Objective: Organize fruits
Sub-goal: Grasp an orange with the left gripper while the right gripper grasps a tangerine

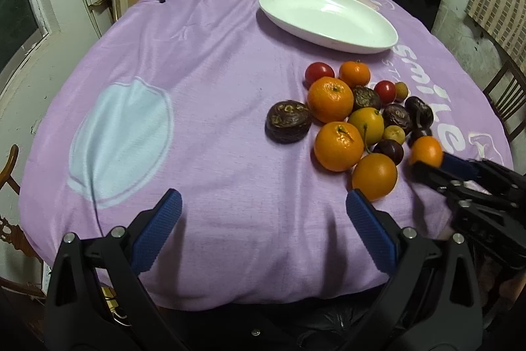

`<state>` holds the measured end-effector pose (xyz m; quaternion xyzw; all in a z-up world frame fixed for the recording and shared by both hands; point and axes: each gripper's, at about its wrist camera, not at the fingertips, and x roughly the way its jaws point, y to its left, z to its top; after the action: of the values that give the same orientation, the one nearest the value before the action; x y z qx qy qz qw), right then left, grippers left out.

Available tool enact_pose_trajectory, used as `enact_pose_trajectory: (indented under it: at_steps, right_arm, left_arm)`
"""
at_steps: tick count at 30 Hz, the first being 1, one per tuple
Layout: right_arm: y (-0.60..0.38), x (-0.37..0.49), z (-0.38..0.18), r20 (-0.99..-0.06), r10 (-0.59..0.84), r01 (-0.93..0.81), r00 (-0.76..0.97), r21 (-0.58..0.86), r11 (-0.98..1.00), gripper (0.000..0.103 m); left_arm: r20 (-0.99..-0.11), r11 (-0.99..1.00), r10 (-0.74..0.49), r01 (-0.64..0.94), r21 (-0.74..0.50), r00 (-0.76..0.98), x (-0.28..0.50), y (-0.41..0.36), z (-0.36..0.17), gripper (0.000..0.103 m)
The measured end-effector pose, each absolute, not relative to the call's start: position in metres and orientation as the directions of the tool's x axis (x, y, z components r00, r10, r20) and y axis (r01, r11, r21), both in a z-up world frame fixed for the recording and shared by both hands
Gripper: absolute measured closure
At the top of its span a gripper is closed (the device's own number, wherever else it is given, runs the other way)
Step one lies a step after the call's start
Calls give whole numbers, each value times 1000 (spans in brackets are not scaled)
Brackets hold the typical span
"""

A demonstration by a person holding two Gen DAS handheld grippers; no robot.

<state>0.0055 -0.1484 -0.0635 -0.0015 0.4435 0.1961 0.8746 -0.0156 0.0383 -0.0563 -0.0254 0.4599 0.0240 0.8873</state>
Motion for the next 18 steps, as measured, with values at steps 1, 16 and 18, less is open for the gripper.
enact_pose_trajectory:
  at_steps: [1, 16, 18]
  right_arm:
    - [-153, 3, -61, -774, 337, -336, 537, 170, 926, 63]
    - [-162, 7, -75, -794, 354, -330, 494, 205, 922, 64]
    - [-162, 11, -77, -790, 353, -329, 502, 203, 922, 68]
  left_arm:
    - [-820, 997, 27, -69, -15, 572, -13, 38, -58, 2]
    - [-820, 998, -67, 54, -44, 569, 29, -4, -79, 47]
    - [-814, 995, -94, 66, -68, 574, 31, -4, -78, 55]
